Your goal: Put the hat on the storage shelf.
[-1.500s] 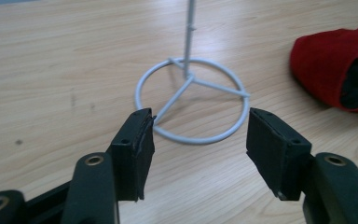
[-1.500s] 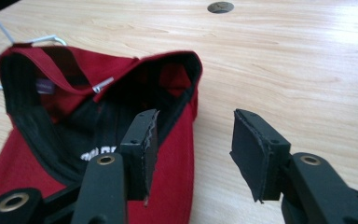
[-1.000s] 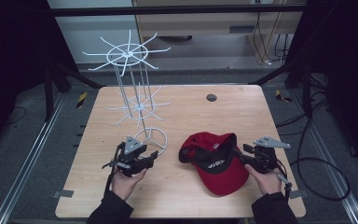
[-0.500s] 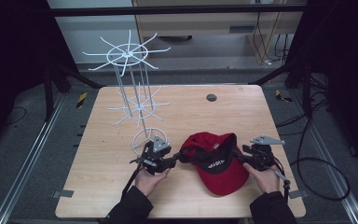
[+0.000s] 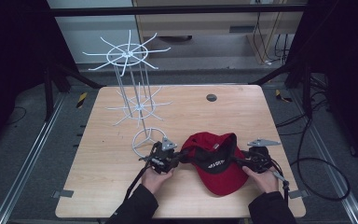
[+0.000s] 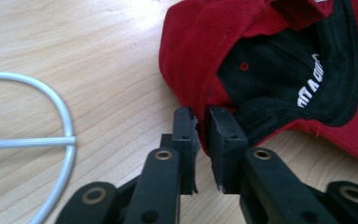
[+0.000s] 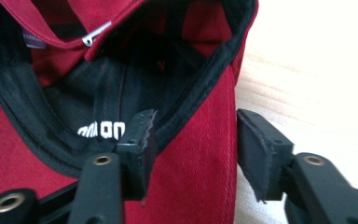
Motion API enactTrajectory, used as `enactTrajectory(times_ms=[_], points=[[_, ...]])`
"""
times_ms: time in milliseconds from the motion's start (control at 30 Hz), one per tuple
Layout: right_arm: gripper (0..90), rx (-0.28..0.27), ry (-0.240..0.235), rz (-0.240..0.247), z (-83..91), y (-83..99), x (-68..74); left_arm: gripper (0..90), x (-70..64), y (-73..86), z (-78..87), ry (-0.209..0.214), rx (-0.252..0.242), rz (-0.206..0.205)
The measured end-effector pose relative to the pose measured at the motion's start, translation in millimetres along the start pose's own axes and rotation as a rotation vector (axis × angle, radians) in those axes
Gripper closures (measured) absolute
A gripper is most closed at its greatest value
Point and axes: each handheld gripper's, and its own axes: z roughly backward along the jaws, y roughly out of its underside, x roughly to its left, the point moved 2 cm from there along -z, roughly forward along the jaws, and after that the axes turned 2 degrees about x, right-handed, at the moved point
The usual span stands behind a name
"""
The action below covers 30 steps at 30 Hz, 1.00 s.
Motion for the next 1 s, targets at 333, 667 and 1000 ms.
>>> enactTrajectory(times_ms=[333, 667, 1000], points=[[75.2, -0.05, -0.064, -0.037, 10.6, -4.5, 1.6, 84.2, 2.8, 0.8, -3.3, -0.012, 0.011, 0.0], [85.5, -0.174, -0.087, 0.023, 38.9, -20.1, 21.8, 46.0, -2.1, -3.9, 19.1, -0.025, -0.074, -0.014], [85.6, -0.174, -0.031, 0.092, 44.5, -27.8, 40.7, 35.3, -27.4, -24.2, 24.2, 0.037, -0.147, -0.063]])
